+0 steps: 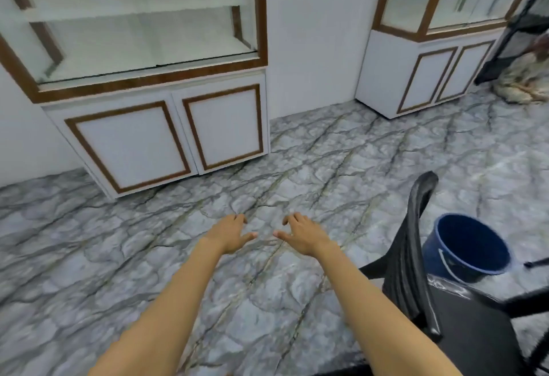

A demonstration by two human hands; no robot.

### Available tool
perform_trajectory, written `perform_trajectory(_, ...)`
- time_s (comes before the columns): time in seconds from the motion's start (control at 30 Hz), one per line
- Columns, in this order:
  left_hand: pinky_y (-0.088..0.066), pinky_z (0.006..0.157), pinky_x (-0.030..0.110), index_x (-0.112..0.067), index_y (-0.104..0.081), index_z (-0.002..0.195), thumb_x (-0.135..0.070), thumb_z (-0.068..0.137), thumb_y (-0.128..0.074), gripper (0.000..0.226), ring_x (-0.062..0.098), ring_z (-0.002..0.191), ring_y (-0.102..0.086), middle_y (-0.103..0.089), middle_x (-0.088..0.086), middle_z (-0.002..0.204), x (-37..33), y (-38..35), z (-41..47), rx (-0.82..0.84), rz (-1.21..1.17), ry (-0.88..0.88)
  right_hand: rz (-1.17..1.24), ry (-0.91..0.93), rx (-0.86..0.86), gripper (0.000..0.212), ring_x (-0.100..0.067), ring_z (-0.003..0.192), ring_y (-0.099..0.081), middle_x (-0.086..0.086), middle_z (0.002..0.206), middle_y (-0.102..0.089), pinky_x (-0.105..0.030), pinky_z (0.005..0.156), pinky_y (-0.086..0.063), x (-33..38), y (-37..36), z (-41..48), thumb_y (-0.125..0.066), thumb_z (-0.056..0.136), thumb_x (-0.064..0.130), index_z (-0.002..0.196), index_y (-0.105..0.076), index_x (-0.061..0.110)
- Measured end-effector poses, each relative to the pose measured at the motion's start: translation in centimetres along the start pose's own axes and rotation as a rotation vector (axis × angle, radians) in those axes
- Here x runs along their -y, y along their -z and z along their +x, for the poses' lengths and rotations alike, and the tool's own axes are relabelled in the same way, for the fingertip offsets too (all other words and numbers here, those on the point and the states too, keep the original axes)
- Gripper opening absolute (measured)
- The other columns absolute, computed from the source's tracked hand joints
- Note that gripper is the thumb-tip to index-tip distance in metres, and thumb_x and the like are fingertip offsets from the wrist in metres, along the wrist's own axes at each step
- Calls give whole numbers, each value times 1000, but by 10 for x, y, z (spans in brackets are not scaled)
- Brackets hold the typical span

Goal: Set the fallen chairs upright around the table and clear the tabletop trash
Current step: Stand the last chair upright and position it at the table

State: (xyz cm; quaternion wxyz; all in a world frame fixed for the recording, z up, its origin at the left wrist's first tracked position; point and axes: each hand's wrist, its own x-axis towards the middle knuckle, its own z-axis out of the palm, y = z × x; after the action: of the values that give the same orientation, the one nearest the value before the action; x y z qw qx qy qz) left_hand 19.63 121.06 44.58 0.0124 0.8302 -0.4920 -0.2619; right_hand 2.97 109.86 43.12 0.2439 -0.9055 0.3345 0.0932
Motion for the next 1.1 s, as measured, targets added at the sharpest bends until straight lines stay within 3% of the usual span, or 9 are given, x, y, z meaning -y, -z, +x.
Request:
perform_trajectory(0.23, -42, 99, 36, -12, -42, 132, -54, 89, -47, 60, 27, 122, -48, -47, 12, 137, -20, 75, 137, 53, 67, -222, 134, -237, -142, 60, -27, 124, -43, -8, 138, -41, -39, 100, -36, -34, 64, 78, -33, 93, 58, 133, -40, 14)
perform_trajectory(0.5, -40, 104, 43, -13, -41, 134, -57, 89, -41, 63, 28, 124, -46, -44, 15, 138, -108, 108, 296, 167, 76, -418, 215, -474, -229, 61, -28, 123, -44, -11, 139, -42, -39, 100, -38, -137, 112, 153, -33, 93, 57, 132, -42, 11)
perform_trajectory(0.77, -42, 100, 41, -8, -42, 133, -57, 91, -36, 64, 30, 120, -49, -46, 16, 138, -228, 165, 461, 194, 150, -544, 382, -644, -348, 58, -29, 122, -44, -13, 139, -40, -40, 95, -39, -266, 209, 237, -33, 95, 55, 132, -41, 11)
perform_trajectory(1.1, -44, 98, 40, -10, -42, 132, -59, 90, -37, 65, 28, 117, -51, -47, 14, 136, -409, 153, 578, 376, 292, -843, 508, -992, -501, 63, -26, 124, -43, -10, 141, -39, -40, 98, -39, -400, 260, 233, -32, 92, 61, 133, -41, 13)
